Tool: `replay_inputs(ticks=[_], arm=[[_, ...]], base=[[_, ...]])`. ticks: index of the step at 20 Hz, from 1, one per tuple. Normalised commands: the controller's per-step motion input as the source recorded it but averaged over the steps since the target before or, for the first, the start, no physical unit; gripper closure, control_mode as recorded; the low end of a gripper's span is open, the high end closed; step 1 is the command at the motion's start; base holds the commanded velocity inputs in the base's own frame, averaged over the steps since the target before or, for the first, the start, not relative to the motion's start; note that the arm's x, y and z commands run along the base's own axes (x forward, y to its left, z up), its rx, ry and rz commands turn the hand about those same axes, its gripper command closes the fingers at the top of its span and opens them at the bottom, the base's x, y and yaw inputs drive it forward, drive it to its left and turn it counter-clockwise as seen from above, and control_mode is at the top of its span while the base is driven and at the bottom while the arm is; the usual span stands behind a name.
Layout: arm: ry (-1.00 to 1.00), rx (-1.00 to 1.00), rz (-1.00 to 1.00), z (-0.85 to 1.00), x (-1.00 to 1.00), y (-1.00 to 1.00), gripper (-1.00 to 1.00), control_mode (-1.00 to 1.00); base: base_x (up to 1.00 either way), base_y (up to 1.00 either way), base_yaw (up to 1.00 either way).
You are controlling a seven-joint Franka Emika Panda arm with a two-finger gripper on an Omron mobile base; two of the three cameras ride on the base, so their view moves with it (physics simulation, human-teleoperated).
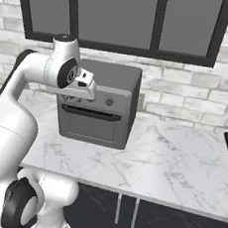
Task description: Open the toaster oven door. Place the hotdog bun on the top rack in the toaster oven and place the chicken drumstick on the bottom rack.
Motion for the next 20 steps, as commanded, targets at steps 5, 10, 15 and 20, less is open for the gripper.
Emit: replay_inputs(ticks=[5, 10, 15, 20], arm=[[0.0, 0.0, 0.0, 0.0, 0.0, 0.0, -1.0, 1.0], [0.0, 0.0, 0.0, 0.0, 0.0, 0.0, -1.0, 1.0], [0.0, 0.0, 0.0, 0.0, 0.0, 0.0, -1.0, 1.0], [0.0, 0.0, 0.0, 0.0, 0.0, 0.0, -1.0, 1.0]], base=[[0.0, 0.0, 0.0], [0.0, 0.0, 0.0], [-0.02, 0.0, 0.0], [-0.53, 0.05, 0.0]])
